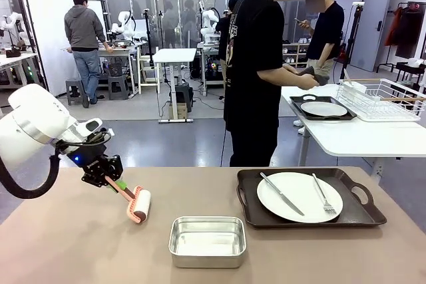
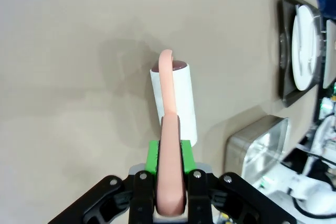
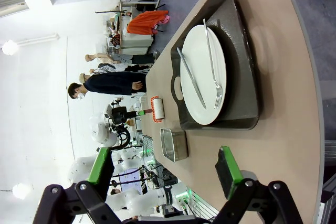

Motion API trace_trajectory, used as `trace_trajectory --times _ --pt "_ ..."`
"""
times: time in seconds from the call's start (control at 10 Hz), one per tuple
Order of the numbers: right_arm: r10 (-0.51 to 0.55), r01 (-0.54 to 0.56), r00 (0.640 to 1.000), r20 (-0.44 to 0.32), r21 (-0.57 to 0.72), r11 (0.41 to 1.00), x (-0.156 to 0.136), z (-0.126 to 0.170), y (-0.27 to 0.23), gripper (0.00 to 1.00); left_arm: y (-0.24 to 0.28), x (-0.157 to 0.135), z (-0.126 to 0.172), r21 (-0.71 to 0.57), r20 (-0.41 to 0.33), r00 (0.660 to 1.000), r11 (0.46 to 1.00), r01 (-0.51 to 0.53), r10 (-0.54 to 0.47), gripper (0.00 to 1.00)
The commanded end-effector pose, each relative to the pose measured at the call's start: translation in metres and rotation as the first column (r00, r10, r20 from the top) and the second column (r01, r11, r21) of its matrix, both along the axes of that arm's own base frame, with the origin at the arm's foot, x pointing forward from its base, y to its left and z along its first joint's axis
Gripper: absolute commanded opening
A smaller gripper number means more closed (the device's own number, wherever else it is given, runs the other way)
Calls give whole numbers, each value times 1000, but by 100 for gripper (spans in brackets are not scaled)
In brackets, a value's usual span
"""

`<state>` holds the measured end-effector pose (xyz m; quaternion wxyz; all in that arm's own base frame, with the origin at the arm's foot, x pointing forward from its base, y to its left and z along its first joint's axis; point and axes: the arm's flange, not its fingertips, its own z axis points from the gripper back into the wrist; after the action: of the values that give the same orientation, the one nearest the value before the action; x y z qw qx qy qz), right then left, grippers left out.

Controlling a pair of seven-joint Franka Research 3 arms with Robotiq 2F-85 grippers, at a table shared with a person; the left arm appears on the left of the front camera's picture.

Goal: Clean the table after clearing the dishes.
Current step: When the left (or right) Handle tray is removed, use the left hand (or right hand) to clean the left (or right) side of the table with the Lint Roller.

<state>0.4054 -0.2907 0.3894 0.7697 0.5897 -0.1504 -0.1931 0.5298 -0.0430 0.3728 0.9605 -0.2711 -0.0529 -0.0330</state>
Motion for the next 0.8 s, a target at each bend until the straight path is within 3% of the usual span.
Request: trace_trajectory --times 0.0,0.4,0.7 --pt "-1 1 1000 4 0 1000 -2 3 1 100 34 -12 -36 189 -18 1000 982 3 1 21" --pt "-1 1 1000 4 0 1000 -2 3 1 100 74 -21 -27 325 -20 999 945 -28 37 21" --pt "-1 1 1000 4 0 1000 -2 3 1 100 106 -29 -19 464 -34 995 883 -67 93 21"
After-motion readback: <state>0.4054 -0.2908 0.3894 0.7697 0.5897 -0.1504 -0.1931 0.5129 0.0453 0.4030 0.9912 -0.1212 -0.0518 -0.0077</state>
